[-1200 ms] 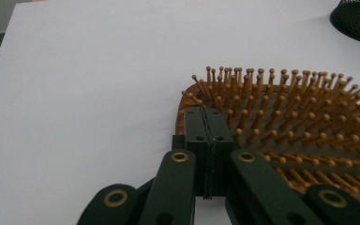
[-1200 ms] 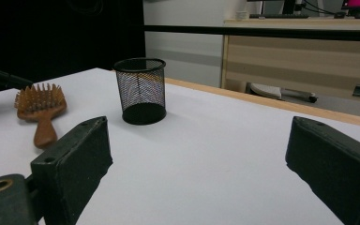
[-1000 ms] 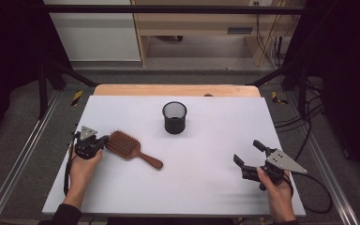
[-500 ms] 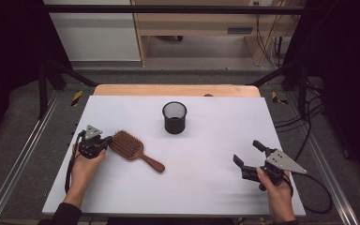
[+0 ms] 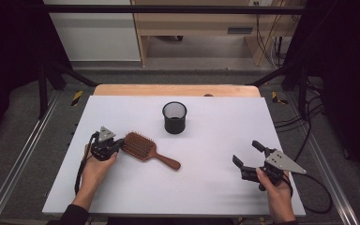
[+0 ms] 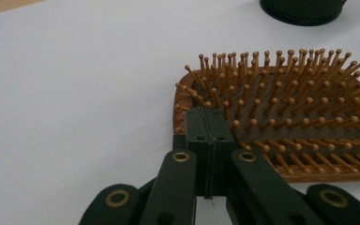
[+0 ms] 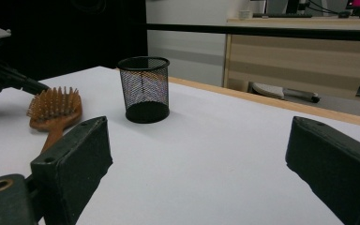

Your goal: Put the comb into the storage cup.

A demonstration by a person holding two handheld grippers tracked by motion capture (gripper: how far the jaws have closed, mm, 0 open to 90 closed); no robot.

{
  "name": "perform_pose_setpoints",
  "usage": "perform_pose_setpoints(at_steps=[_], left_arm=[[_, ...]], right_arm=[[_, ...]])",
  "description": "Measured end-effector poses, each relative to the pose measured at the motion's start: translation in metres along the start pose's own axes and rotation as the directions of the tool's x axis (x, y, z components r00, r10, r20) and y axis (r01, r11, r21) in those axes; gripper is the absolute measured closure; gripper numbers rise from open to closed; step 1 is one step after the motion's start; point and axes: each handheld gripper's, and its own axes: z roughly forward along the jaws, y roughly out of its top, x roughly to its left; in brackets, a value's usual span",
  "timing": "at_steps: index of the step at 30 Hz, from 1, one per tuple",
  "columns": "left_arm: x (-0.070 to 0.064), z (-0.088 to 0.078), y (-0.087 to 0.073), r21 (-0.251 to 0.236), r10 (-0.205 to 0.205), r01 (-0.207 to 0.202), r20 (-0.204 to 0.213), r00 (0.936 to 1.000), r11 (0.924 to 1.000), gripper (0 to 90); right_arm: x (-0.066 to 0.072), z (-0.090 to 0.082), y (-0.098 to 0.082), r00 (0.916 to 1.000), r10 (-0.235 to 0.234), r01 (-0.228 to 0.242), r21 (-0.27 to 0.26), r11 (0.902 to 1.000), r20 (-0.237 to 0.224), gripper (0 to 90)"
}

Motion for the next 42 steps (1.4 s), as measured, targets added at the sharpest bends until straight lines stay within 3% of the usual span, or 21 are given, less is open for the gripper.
perform_pose_setpoints(at_steps=[11,19,23,34,42], left_arm=[[-0.023,0.017,0.017,0.002,0.051,-0.051,0.066,0.9965,0.9987,90.0],[-0.049,0.024,0.026,0.008,0.102,-0.104,0.122,0.9873,0.9946,90.0],[-0.064,0.026,0.029,0.006,0.125,-0.128,0.145,0.9814,0.9918,90.0],[-0.105,0.042,0.044,-0.005,0.171,-0.174,0.211,0.9624,0.9848,90.0],[-0.140,0.051,0.054,-0.012,0.209,-0.213,0.266,0.9410,0.9770,90.0]], right_arm=[[0.003,0.002,0.000,0.9999,-0.003,0.003,0.008,1.0000,-0.017,6.8],[0.013,0.008,-0.001,0.9984,-0.032,0.034,0.043,0.9985,-0.047,6.6],[0.017,0.011,-0.001,0.9972,-0.046,0.049,0.058,0.9971,-0.059,6.6],[0.018,0.012,-0.001,0.9971,-0.031,0.036,0.062,0.9974,-0.069,6.6],[0.019,0.007,0.001,0.9984,-0.017,0.021,0.069,0.9974,-0.055,6.8]])
